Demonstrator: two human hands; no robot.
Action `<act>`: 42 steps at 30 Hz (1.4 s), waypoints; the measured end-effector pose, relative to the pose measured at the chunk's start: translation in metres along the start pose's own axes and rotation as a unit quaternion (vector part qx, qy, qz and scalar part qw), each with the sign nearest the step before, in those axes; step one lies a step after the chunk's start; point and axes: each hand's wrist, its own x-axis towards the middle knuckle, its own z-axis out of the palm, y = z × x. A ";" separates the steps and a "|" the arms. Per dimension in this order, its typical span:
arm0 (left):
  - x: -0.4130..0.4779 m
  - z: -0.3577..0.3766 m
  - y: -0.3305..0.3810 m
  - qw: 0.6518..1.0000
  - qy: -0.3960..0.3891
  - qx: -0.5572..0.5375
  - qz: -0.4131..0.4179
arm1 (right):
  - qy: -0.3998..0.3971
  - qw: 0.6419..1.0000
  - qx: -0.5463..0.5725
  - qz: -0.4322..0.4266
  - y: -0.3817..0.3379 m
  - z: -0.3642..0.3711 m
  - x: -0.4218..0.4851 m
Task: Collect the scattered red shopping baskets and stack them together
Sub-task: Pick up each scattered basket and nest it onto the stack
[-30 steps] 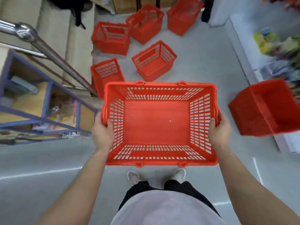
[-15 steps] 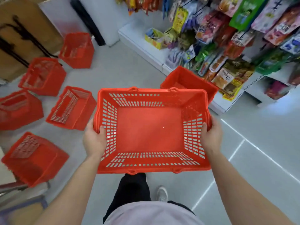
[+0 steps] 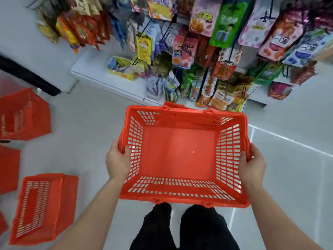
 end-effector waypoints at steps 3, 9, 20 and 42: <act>0.056 0.049 0.027 1.000 -0.023 0.001 0.019 | 0.019 0.999 -0.002 0.034 0.009 0.026 0.044; 0.144 0.172 0.033 0.998 -0.052 0.010 0.023 | 0.031 0.995 0.028 0.088 0.054 0.106 0.129; 0.217 0.315 -0.029 0.990 -0.127 0.041 0.045 | 0.023 0.989 0.018 0.146 0.154 0.216 0.174; 0.032 -0.011 -0.048 0.978 -0.068 0.096 -0.173 | -0.406 0.800 -0.336 -0.286 -0.194 0.210 0.007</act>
